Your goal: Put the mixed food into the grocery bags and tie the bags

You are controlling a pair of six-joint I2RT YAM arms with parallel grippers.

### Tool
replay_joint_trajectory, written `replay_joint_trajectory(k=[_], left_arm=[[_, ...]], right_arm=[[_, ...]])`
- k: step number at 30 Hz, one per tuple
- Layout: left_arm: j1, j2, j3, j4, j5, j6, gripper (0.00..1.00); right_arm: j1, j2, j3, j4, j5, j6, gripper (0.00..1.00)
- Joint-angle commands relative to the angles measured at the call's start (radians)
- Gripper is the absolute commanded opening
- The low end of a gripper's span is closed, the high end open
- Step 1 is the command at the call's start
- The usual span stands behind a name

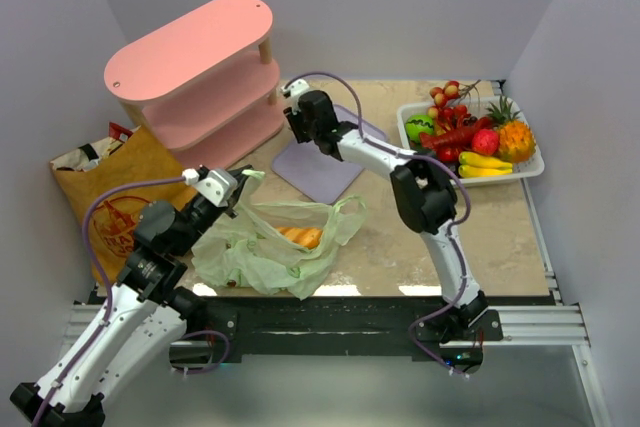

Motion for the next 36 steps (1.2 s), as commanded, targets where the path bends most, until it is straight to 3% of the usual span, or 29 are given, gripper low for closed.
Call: replay_joint_trajectory(k=[1,9,13,19,25,36], left_arm=[[0.005,0.006,-0.005,0.039,0.015,-0.007,0.0],[0.005,-0.02,-0.017,0.054,-0.051,-0.015,0.0],[0.006,-0.032,-0.025,0.067,-0.064,-0.017,0.0],[0.005,-0.031,-0.023,0.064,-0.051,-0.015,0.0],[0.005,-0.022,-0.025,0.067,-0.039,-0.017,0.0],[0.005,-0.019,-0.026,0.07,-0.011,-0.023,0.0]], right_arm=[[0.003,-0.275,-0.163,0.167,-0.046,-0.005,0.31],[0.106,-0.78,-0.713,0.29,-0.289,0.093,0.29],[0.196,-0.927,-0.818,0.197,-0.279,0.087,0.29],[0.278,-0.994,-0.924,0.078,-0.302,0.064,0.29],[0.298,-1.047,-1.033,0.075,-0.323,0.087,0.29],[0.373,-0.937,-0.983,0.121,-0.42,0.045,0.31]])
